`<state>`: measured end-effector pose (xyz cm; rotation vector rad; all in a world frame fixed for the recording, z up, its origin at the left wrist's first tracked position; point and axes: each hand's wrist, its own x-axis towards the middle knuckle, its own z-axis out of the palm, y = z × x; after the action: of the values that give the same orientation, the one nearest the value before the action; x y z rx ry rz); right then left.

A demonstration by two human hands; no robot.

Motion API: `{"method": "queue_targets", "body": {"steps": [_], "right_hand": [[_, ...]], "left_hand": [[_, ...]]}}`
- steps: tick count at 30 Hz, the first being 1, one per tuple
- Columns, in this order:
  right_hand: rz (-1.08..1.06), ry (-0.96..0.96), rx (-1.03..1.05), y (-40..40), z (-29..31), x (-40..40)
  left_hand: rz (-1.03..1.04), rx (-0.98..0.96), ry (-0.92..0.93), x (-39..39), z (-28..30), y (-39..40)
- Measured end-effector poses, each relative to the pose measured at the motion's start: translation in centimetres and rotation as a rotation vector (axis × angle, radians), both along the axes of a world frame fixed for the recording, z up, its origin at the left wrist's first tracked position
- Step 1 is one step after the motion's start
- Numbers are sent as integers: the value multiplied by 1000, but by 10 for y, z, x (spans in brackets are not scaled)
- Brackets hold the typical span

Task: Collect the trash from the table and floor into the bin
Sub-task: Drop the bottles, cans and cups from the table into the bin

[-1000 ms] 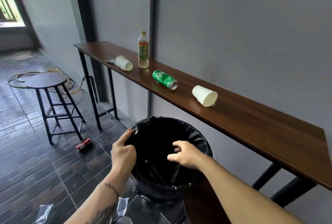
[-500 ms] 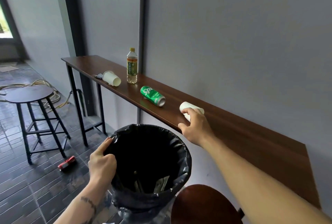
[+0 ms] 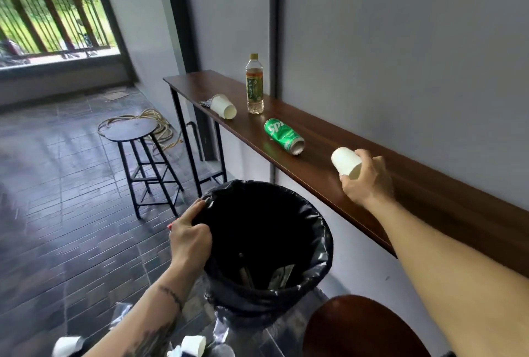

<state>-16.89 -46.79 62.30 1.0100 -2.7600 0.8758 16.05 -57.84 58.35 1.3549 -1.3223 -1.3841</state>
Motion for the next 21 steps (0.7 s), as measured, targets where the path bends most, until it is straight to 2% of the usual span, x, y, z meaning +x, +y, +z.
{"method": "queue_targets", "body": {"steps": [3, 6, 9, 11, 16, 21], "right_hand": [[12, 38, -240, -7, 3, 20], [255, -72, -362, -18, 11, 60], [569, -188, -136, -28, 2, 110], [672, -181, 12, -38, -14, 137], [760, -203, 235, -63, -41, 185], [767, -189, 258, -88, -36, 203]], "left_hand": [[19, -20, 6, 0, 9, 3], [43, -31, 11, 2, 16, 3], [80, -35, 3, 4, 19, 1], [95, -36, 17, 6, 20, -3], [103, -26, 66, 22, 20, -23], [90, -27, 22, 44, 28, -50]]}}
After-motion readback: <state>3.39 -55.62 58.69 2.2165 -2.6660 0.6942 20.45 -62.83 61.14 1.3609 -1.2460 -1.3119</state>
